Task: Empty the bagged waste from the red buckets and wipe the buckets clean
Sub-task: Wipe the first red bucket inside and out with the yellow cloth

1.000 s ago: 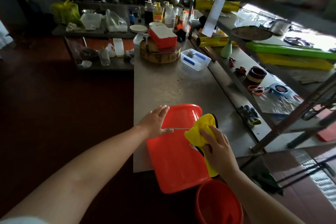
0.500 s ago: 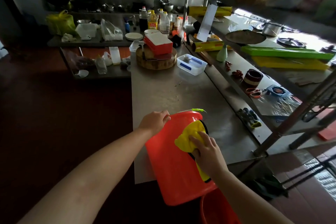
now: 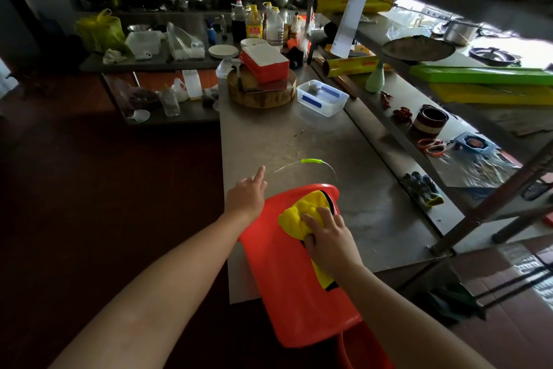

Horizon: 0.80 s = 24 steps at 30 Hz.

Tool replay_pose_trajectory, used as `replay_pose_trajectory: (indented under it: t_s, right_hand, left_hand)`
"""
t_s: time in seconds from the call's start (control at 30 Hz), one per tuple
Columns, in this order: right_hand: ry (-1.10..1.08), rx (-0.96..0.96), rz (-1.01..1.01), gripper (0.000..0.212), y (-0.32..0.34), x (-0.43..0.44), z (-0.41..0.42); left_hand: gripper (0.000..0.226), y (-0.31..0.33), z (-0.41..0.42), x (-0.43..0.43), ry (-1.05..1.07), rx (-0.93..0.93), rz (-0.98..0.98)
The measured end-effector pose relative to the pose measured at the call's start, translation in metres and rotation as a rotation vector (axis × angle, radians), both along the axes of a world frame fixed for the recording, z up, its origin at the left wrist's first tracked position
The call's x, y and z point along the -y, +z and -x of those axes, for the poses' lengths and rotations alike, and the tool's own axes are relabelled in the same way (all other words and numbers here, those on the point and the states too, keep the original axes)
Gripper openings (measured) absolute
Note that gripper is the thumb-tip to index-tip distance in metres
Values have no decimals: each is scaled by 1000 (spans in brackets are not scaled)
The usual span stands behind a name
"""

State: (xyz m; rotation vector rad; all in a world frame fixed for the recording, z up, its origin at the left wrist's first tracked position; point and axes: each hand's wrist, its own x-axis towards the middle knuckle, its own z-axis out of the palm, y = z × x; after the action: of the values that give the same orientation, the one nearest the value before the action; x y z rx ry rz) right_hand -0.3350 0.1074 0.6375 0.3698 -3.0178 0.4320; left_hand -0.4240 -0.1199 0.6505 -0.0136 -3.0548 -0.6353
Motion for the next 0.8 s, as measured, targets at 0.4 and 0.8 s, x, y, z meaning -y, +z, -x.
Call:
replay_pose_trajectory:
  t_s: [0.4, 0.8]
  right_hand:
    - [-8, -21, 40, 46, -9, -5, 0]
    - [48, -87, 55, 52, -5, -5, 2]
  left_hand:
    - [71, -27, -36, -4, 16, -92, 179]
    - [67, -26, -76, -18, -254, -111, 76]
